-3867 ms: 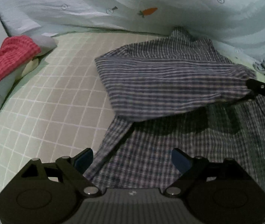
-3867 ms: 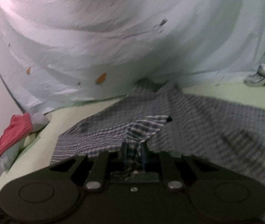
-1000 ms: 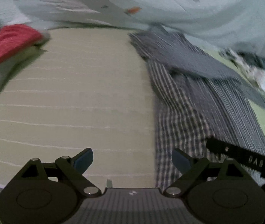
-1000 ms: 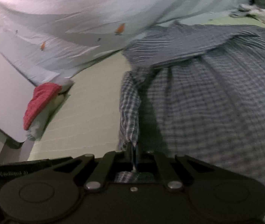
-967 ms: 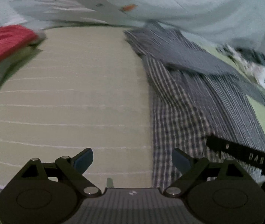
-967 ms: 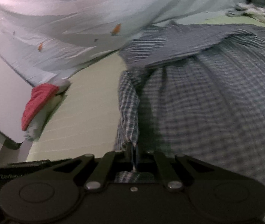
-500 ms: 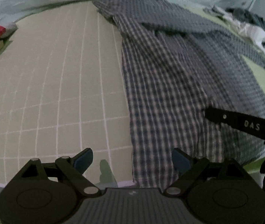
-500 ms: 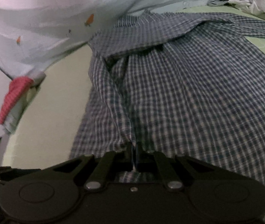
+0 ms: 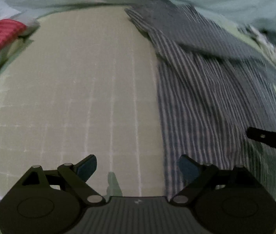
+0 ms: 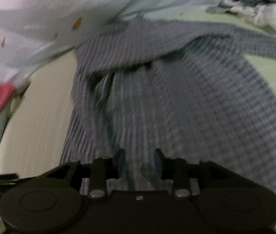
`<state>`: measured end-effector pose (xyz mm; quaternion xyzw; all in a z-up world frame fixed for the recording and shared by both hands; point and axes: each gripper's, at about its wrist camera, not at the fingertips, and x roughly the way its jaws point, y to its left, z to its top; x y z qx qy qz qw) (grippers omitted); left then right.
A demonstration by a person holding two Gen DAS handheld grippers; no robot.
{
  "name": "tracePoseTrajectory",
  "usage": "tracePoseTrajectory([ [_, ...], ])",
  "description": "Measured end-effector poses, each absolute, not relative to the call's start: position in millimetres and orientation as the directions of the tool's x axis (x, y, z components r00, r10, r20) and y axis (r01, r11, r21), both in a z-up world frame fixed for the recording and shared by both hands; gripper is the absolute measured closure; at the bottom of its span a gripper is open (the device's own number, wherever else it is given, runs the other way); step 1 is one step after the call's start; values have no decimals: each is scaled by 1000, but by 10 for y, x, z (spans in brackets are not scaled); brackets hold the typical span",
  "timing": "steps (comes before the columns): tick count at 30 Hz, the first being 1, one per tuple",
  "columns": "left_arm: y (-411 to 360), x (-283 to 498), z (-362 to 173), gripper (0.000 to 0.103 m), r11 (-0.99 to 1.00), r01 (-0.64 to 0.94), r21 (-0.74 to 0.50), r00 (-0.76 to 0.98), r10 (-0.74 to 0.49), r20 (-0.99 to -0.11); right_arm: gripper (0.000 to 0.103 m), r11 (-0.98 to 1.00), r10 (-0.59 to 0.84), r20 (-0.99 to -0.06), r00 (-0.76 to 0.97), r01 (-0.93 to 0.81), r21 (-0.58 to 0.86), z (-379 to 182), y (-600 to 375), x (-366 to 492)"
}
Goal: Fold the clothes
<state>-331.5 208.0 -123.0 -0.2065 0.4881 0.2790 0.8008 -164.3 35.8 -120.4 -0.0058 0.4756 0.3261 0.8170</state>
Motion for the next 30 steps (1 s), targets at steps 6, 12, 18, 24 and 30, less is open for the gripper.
tracePoseTrajectory([
  [6,2420,-3105,-1110,11,674,-731,-110,392,283,-875,69,826,512,-757,405,-474,305,-1152,294,-1100],
  [12,2862,-2702,-1005,11,597,-784,-171,428,320,-845,63,859,488,-739,464,-406,312,-1141,203,-425],
  [18,3399,-2071,-928,11,557,-804,-208,464,370,-804,56,896,443,-710,547,-297,330,-1170,54,546],
  [24,4000,-1503,-969,11,506,-830,-234,463,392,-795,43,941,337,-723,604,-240,238,-1263,148,1432],
  [30,4448,-1059,-1185,11,499,-828,-256,469,366,-804,38,936,335,-767,547,-286,206,-1532,291,1789],
])
